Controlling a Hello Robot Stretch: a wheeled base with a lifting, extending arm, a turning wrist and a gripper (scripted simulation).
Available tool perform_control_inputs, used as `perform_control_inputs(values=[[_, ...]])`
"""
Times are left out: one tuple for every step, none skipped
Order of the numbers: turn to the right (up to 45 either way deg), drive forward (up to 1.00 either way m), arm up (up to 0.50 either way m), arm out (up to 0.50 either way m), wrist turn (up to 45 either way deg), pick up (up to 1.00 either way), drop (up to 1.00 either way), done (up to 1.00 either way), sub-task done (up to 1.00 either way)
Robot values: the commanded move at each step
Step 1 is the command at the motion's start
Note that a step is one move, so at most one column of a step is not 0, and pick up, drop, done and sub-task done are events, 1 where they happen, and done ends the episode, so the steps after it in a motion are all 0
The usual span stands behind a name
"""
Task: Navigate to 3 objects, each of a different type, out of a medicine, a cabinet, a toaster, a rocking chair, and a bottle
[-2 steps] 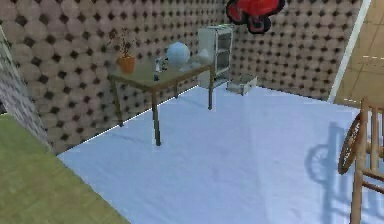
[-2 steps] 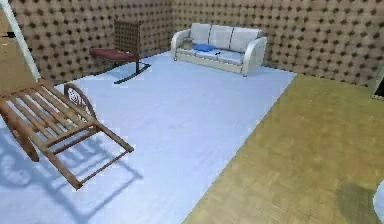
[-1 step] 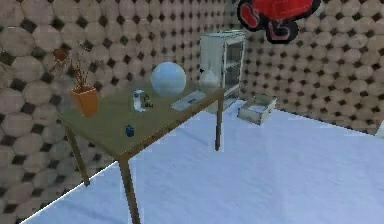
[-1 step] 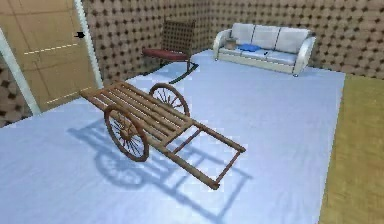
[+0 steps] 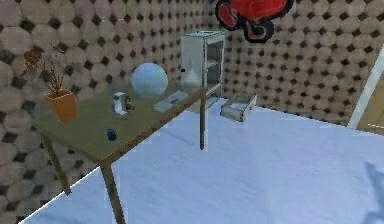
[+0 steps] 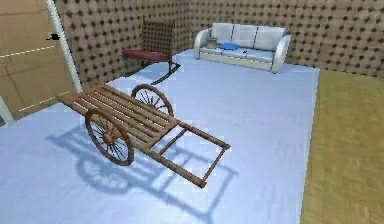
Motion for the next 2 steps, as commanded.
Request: perform_control_inputs(values=[[0.0, 0.6, 0.0, 0.0, 0.0, 0.0, 0.0, 0.0, 0.0], [-30.0, 0.0, 0.0, 0.0, 0.0, 0.0, 0.0, 0.0, 0.0]])
